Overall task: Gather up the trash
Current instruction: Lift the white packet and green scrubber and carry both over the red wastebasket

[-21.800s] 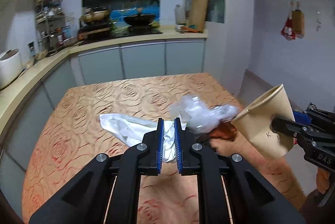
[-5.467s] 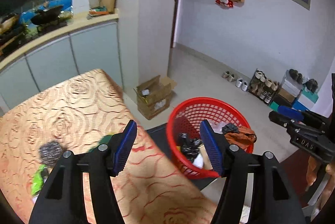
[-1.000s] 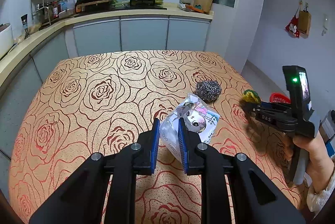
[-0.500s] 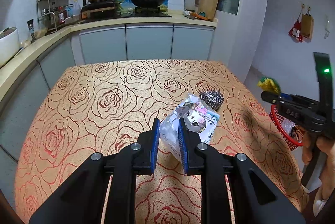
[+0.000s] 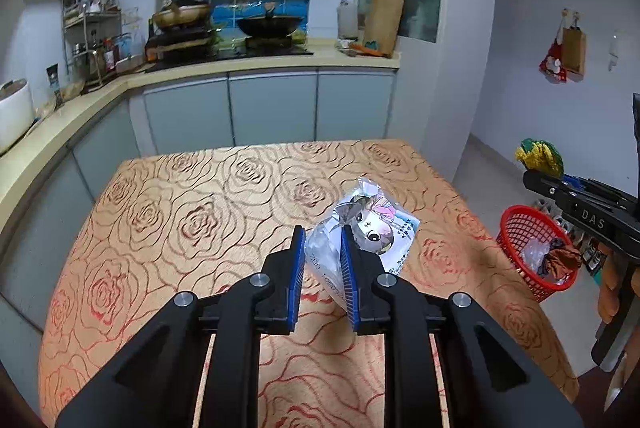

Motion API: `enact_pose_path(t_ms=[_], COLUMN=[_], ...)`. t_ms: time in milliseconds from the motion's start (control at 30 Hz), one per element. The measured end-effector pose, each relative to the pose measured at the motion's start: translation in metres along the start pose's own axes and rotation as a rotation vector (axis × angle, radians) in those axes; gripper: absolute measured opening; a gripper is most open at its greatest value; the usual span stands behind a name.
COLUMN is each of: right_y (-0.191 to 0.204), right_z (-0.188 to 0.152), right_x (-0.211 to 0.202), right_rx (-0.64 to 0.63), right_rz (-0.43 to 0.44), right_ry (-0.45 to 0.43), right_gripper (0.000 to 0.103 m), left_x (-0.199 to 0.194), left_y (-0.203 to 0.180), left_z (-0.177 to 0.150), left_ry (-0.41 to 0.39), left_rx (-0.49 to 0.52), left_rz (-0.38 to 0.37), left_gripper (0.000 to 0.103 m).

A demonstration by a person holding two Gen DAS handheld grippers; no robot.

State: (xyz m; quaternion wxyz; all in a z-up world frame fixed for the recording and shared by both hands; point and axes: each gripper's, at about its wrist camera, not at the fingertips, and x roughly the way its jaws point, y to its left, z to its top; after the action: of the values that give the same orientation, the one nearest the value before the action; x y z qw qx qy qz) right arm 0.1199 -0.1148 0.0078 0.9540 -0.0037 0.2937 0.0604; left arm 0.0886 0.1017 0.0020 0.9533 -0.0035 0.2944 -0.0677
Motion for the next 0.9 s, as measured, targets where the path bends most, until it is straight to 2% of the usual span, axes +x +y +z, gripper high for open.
enact_pose_path(t_ms=[467, 900], right_y=[-0.075, -0.155], right_z=[-0.011, -0.043], right_x=[-0.039, -0.060], right_rx=[0.075, 0.172], right_rz=[-0.154, -0.308], right_ry=[-0.039, -0.013], right_gripper=[0.027, 0.027], left_x=[0.006, 0.036], left_y=[-0.073, -0.171], left_z=[0.028, 0.042], left_ry=[-0.061, -0.045], left_rx=[0.090, 0.180], left_rz=[-0.123, -0.297], left_gripper=[0.017, 0.017])
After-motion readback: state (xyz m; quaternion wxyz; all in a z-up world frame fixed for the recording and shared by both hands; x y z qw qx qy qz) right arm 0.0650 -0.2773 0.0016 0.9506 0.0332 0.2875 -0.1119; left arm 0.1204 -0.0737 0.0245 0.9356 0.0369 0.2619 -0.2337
